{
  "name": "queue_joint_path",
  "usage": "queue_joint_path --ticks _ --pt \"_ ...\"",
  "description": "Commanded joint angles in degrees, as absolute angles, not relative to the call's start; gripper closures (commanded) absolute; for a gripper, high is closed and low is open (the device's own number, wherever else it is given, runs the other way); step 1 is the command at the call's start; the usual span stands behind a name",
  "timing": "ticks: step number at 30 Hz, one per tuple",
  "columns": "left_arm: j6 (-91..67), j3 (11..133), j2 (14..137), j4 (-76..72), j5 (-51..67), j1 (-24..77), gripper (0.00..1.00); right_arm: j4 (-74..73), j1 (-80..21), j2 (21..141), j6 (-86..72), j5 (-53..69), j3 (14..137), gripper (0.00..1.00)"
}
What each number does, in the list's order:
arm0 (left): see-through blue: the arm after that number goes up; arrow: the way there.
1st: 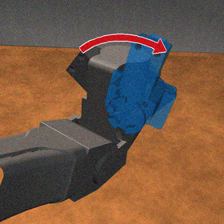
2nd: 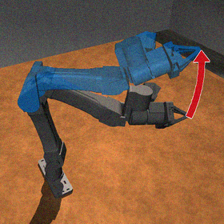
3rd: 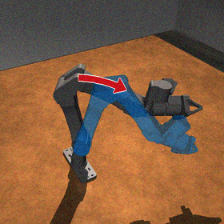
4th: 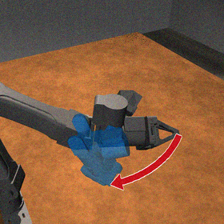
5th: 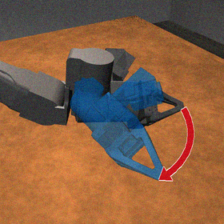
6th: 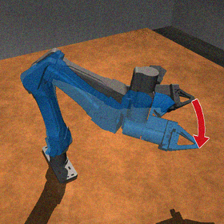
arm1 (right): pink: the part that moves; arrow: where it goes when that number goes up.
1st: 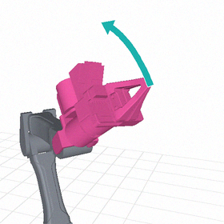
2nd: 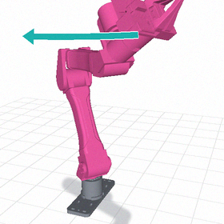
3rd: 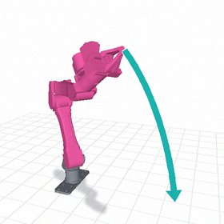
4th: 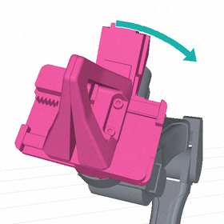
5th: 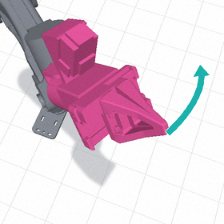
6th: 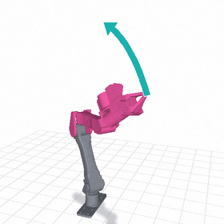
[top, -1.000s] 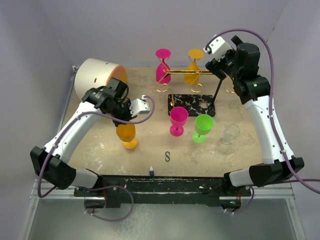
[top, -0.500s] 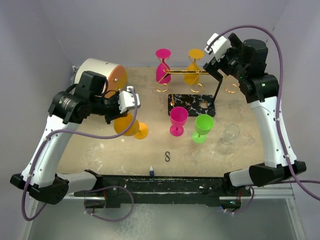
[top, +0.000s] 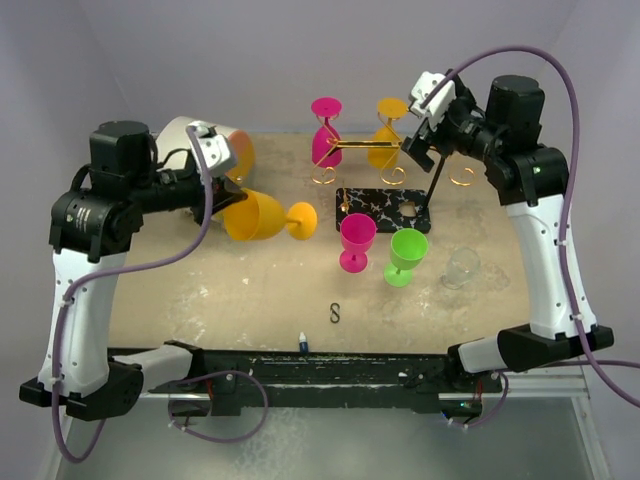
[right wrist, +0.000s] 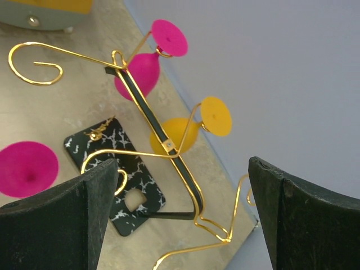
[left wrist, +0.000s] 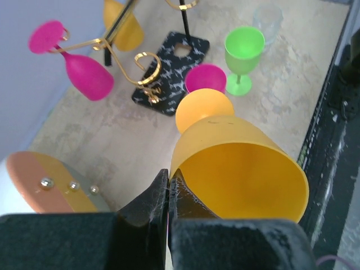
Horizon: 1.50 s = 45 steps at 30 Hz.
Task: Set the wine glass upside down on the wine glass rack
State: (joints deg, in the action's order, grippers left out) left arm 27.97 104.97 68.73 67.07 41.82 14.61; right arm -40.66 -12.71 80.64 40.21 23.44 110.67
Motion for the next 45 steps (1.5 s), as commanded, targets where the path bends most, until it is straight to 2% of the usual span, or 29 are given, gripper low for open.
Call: queue_joint_path --ticks 1,5,13,21,40,45 --pt "18.57 107.34 67.28 54.26 40.7 13.93 1.0 -40.3 -12.57 81.3 36.03 30.54 113.62 0.0" --pt "13.54 105.77 66.18 42.58 36.8 14.04 1.0 -38.43 -12.57 82.24 31.57 34.12 115.04 0.0" --pt "2.36 113.91 72.47 37.18 32.56 14.05 1.0 -31.04 -12.57 82.68 15.28 43.27 116.34 0.04" --pt "-3.93 120.27 77.83 32.66 30.53 14.06 1.0 -21.32 -12.57 83.5 0.06 44.3 114.18 0.09" --pt "-10.33 115.22 80.25 23.33 35.34 14.02 1.0 0.44 -12.9 85.01 -25.23 49.42 102.74 0.2" --pt "-11.51 113.37 80.25 21.53 35.95 14.05 1.0 1.95 -14.7 85.11 -27.09 48.37 101.75 0.22"
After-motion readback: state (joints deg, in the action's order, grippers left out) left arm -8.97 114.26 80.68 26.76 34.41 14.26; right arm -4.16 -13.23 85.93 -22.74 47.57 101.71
